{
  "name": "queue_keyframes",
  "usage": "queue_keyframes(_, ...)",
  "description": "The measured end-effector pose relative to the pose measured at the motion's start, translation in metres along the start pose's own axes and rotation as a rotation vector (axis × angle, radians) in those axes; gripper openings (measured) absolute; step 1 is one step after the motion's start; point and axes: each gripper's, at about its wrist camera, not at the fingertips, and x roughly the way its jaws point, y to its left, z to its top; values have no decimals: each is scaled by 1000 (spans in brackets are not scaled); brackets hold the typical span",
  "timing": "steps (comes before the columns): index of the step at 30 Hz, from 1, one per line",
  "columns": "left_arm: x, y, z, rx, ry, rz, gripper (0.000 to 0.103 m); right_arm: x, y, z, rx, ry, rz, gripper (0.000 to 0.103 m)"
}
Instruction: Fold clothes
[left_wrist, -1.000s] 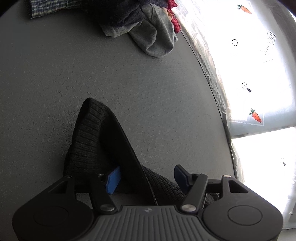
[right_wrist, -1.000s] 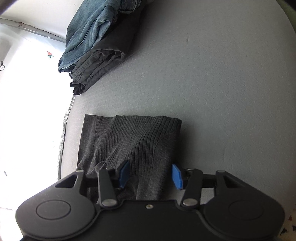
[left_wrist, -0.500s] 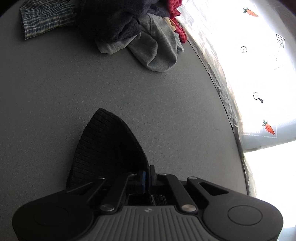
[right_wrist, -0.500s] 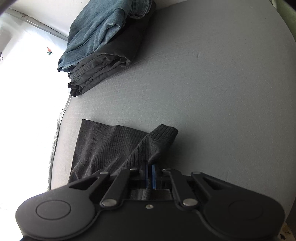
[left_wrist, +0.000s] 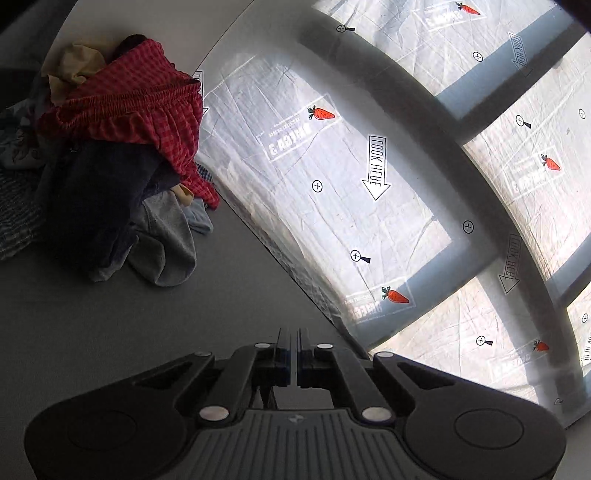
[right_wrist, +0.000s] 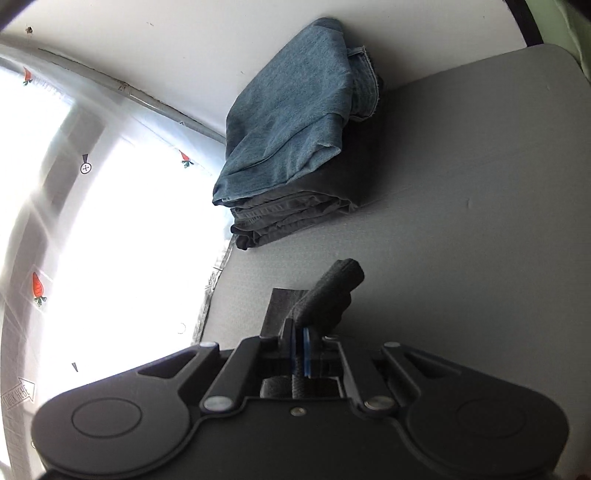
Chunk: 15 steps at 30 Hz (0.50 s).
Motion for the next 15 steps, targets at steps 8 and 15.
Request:
queue_keyframes(8,36,44,-52,-46,219,191,18,13,-44,-8,27,84,-129,5)
queue_keyframes(15,79,30,-41,30,258,218,35,24,-41,-5,-37,100,-189,11)
